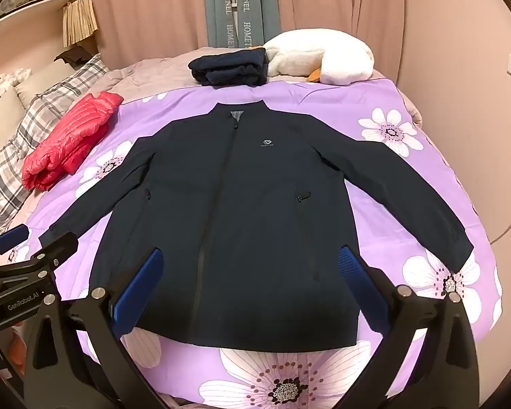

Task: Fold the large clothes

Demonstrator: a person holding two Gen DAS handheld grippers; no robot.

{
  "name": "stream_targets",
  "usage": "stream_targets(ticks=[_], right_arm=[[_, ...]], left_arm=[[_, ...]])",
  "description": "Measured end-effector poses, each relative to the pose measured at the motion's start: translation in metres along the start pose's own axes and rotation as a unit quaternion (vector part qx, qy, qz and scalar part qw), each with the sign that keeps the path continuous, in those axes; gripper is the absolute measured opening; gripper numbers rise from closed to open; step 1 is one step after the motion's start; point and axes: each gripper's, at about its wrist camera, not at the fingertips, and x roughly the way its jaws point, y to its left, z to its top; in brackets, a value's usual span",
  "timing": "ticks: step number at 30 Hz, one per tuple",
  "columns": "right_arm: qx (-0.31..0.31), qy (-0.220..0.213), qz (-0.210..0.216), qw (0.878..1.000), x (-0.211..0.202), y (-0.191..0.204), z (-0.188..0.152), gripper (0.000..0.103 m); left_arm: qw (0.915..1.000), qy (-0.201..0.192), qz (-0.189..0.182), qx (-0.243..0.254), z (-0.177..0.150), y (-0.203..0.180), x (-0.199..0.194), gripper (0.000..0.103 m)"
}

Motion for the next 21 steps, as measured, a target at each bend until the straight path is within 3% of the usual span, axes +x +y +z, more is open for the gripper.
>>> stream_targets(ticks=[21], right_arm=[[0.002,0.003,0.003,1.000,0.0042,0.0065,-0.0044,0.102]], left_arm=[[1.0000,0.001,0.001,0.000,0.0005,0.0002,0.0010,0.101]])
